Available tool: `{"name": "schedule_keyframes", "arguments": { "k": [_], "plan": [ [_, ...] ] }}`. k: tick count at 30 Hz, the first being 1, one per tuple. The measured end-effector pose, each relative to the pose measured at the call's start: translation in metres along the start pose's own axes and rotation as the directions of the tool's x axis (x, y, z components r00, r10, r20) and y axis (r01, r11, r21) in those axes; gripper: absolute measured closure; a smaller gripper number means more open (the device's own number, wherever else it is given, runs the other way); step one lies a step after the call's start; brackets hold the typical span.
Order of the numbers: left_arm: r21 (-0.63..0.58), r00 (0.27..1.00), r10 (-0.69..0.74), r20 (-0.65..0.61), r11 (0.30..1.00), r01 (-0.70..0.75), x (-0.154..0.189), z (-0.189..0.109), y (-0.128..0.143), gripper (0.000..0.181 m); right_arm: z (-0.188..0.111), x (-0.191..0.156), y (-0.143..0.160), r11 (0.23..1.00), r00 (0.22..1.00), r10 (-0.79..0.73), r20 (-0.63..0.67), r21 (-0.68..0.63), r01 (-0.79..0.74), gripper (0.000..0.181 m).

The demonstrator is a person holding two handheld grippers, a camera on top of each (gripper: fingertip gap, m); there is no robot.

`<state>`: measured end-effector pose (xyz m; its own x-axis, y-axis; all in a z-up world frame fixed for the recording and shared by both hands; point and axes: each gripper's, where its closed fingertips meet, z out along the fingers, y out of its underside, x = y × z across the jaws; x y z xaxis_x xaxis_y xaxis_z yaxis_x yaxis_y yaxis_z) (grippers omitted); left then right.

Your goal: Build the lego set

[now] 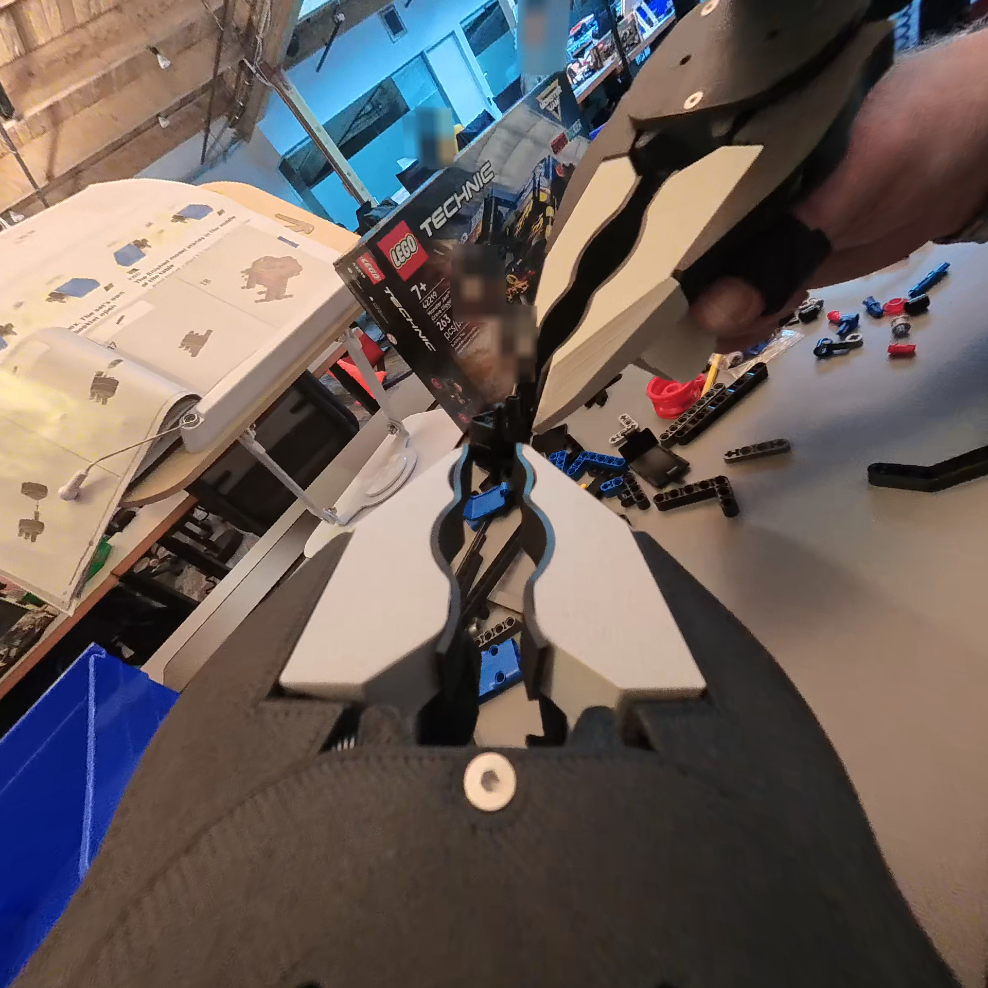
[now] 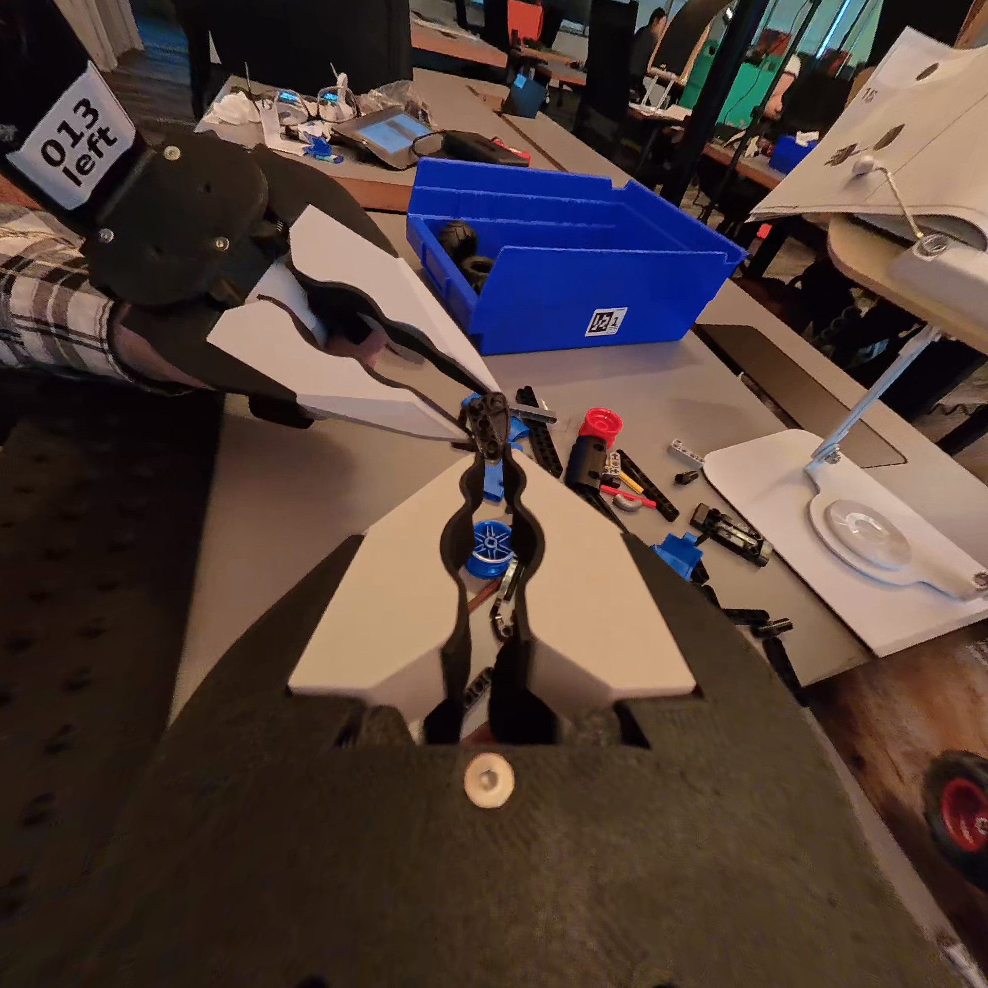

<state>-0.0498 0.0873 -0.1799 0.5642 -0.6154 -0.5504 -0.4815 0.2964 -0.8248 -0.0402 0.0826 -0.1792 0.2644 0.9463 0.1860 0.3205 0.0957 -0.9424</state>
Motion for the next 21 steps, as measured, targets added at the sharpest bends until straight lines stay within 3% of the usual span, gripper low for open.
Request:
{"name": "schedule_keyframes", "arguments": {
  "k": [9,16,21],
  "plan": [
    [0.047,0.997,-0.069,-0.015,0.996,0.070,-0.003,-0.002,-0.007,0.173,-0.004,0.006,-0.005,0.986,0.977,-0.168,-0.131,-0.003,0.169,0.178],
    [0.062,0.994,-0.112,-0.018,0.992,0.113,-0.007,-0.004,-0.009,0.155,-0.009,0.005,-0.015,0.950,0.929,-0.306,-0.207,0.002,0.313,0.178],
    [0.087,0.998,-0.065,-0.025,0.994,0.067,-0.004,-0.005,-0.016,0.152,-0.007,-0.001,-0.009,0.930,0.912,-0.365,-0.187,-0.031,0.366,0.178]
  ]
}}
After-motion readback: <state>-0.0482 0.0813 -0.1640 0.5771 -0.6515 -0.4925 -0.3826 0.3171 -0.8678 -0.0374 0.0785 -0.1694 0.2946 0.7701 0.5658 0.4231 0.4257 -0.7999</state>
